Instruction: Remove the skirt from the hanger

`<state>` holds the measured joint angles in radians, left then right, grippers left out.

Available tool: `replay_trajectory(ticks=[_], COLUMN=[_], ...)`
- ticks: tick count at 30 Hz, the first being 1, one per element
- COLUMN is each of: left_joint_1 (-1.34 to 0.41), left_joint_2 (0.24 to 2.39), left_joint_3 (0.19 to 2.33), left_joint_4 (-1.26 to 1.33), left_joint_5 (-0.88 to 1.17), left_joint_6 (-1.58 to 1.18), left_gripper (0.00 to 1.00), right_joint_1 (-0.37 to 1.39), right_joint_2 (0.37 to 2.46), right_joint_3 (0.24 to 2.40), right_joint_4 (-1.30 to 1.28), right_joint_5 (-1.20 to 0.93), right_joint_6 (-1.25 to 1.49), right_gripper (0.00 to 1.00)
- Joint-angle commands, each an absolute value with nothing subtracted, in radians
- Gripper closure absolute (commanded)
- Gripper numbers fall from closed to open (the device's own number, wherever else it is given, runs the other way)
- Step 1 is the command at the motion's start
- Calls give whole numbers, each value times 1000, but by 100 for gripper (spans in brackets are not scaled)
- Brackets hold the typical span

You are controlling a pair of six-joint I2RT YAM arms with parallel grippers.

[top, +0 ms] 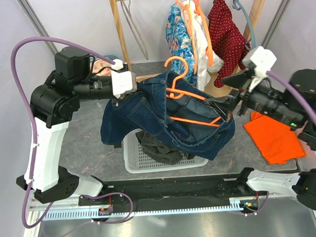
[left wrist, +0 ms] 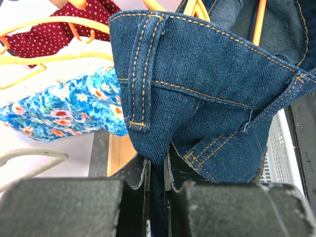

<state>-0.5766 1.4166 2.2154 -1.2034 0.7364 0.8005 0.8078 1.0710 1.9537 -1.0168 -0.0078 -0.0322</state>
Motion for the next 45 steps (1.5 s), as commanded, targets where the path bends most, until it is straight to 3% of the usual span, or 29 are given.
replay_trajectory(ticks=[1,17,20,21,24,26,30,39,45], left_joint_1=[-580,-581,-583,-583,-584,-586,-586,-588,-588], left_joint_2=[1373,1365,1364,1364,1367,1370,1368,1358,1327], left_joint_3=[2252,2238,2238,2238,2238,2241,2241,2223,2184], left_joint_4=[-1144,-1144,-1146,-1144,-1137,-1135,-1124,-1100,-1095], left_joint_5=[784,799,798,798,796,798,793,789,739], left_joint_6=[756,759,759,759,755,753,742,710,701], left_gripper=[98,98,98,98,98,98,98,91,78], right_joint_1=[807,807,807,807,807,807,807,807,807], right_joint_2=[1089,1316,1321,1315,1304,1299,1263,1232,1175], right_joint_3=[2040,2157,2138,2132,2112,2102,2034,1904,2011], right_joint_4=[-997,-1006,-1009,-1009,-1006,-1003,-938,-611,-733], right_joint_5=[-122,-297,-334,-344,-371,-388,-431,-508,-312], right_joint_6=[-25,-37,-28,-25,-11,-5,50,233,186], right_gripper=[14,25,37,47,65,72,99,100,100])
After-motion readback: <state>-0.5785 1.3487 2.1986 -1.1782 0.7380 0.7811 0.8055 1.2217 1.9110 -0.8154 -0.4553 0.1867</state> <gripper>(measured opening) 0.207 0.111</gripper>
